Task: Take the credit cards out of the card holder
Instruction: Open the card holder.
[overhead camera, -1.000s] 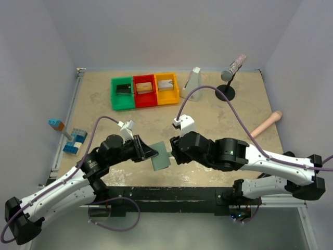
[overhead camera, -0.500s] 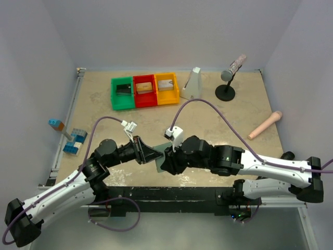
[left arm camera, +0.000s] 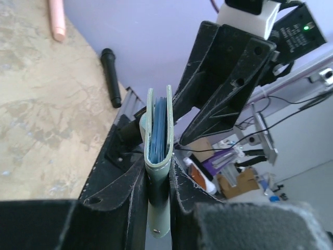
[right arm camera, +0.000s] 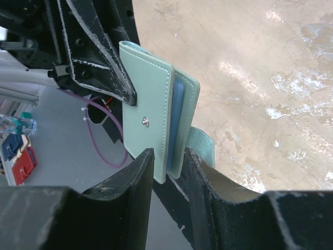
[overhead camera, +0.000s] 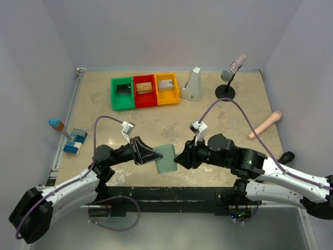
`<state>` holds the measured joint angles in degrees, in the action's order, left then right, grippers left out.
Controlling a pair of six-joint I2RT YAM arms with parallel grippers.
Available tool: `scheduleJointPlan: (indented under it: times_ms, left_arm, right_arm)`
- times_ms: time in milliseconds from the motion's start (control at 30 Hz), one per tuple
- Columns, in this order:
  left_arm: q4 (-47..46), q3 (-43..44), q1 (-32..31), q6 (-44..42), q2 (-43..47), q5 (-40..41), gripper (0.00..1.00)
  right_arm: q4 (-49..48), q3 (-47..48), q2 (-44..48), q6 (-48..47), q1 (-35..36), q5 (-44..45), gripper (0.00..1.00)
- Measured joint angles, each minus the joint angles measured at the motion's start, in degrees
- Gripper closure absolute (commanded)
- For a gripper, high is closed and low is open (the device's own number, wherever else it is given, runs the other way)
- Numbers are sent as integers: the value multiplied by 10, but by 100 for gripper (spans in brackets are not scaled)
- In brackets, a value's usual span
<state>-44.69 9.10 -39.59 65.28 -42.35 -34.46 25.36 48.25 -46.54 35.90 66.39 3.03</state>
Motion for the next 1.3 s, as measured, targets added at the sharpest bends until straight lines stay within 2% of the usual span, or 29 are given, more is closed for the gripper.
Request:
scheduleJointPlan:
  times_ms: [133,233,367,1300]
  left_arm:
    - [-154,-9,10,69,-90,-42,100]
    - [-212,-8,10,113,-148,-69,100]
    - [-229,-7,10,135,-157,-93,100]
    - [-250,4,13,147,-139,-118,100]
  right_arm:
    - [-4,0,3,3,0,-7,59]
    - [-6,0,9,7,0,-12,52]
    - [-10,-5,21,12,-1,-11,45]
    - [-91,-83,98,80,-35,-22,39]
